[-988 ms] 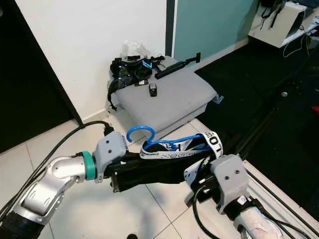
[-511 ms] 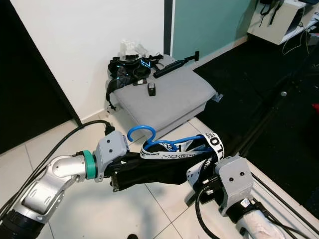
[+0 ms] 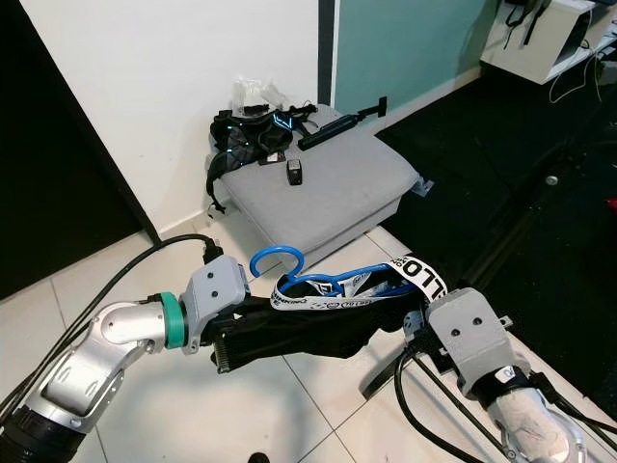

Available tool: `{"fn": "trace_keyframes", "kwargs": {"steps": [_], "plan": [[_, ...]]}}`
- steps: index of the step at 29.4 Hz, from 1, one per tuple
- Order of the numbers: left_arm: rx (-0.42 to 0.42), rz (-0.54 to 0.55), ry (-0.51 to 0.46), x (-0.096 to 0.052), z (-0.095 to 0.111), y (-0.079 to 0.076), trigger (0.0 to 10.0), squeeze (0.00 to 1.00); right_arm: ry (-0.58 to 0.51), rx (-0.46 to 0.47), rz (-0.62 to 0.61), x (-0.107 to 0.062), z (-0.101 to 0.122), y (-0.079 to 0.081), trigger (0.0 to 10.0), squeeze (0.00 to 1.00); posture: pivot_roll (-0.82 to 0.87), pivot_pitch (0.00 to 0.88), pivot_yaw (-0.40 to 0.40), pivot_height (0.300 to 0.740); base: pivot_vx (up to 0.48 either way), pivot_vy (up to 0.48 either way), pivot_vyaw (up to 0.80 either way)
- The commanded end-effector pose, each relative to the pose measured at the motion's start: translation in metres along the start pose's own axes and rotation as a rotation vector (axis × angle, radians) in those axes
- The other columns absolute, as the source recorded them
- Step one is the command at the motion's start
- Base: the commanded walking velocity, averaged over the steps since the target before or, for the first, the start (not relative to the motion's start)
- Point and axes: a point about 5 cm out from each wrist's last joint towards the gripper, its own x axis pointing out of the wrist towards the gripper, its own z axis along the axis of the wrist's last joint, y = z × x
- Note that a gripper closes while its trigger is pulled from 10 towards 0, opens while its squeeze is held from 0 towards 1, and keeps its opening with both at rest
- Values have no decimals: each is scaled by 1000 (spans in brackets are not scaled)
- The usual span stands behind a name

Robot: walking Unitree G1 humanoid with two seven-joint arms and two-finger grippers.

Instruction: Hang hanger

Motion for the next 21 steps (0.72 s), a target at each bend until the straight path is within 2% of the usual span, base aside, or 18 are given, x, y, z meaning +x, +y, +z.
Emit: {"fn": "trace_keyframes", "kwargs": {"steps": [1, 6, 7, 8, 9, 11, 12, 13, 14, 17, 18, 19, 20, 21], "plan": [[-8, -11, 25, -1, -6, -3, 10000, 0, -2, 18, -6, -2, 0, 2, 0, 0, -338, 232, 192, 740, 0, 0, 0], [-7, -14, 28, -1, -6, -3, 10000, 0, -12, 21, -18, -2, 3, -3, 0, 0, -338, 232, 192, 740, 0, 0, 0], [-7, -14, 29, -1, -6, -3, 10000, 0, -21, 10, -17, -3, 7, -4, 3608, 0, -338, 232, 192, 740, 0, 0, 0], [-7, -15, 29, -1, -6, -3, 10000, 0, -26, 1, -16, -3, 10, -5, 3608, 0, -338, 232, 192, 740, 0, 0, 0], [-7, -14, 31, -1, -6, -2, 10000, 0, -55, -34, -17, -5, 19, -9, 10000, 0, -335, 234, 195, 740, 0, 0, 0], [-8, -14, 32, -1, -7, -2, 10000, 0, -75, -59, -18, -6, 26, -12, 10000, 0, -335, 234, 195, 740, 0, 0, 0], [-9, -15, 34, -1, -7, -3, 10000, 0, -124, -85, -49, -7, 41, -21, 10000, 0, -335, 234, 195, 740, 0, 0, 0], [-9, -15, 34, -1, -7, -3, 10000, 0, -124, -85, -49, -7, 41, -21, 10000, 0, -335, 234, 195, 740, 0, 0, 0], [-10, -16, 35, -1, -8, -3, 10000, 0, -157, -102, -71, -8, 51, -26, 10000, 0, -343, 237, 196, 740, 0, 0, 0], [-10, -18, 37, -1, -9, -3, 10000, 0, -186, -113, -51, -11, 63, -31, 10000, 0, -343, 237, 196, 740, 0, 0, 0], [-11, -20, 39, -1, -10, -4, 10000, 0, -183, -106, 60, -19, 71, -27, 10000, 0, -350, 239, 197, 740, 0, 0, 0], [-11, -20, 39, -1, -10, -4, 10000, 0, -183, -106, 60, -19, 71, -27, 10000, 0, -350, 239, 197, 740, 0, 0, 0], [-12, -21, 40, 0, -10, -4, 10000, 0, -138, -107, 217, -31, 72, -19, 10000, 0, -350, 239, 197, 740, 0, 0, 0], [-12, -21, 40, 0, -10, -4, 10000, 0, -138, -107, 217, -31, 72, -19, 10000, 0, -350, 239, 197, 740, 0, 0, 0]]}}
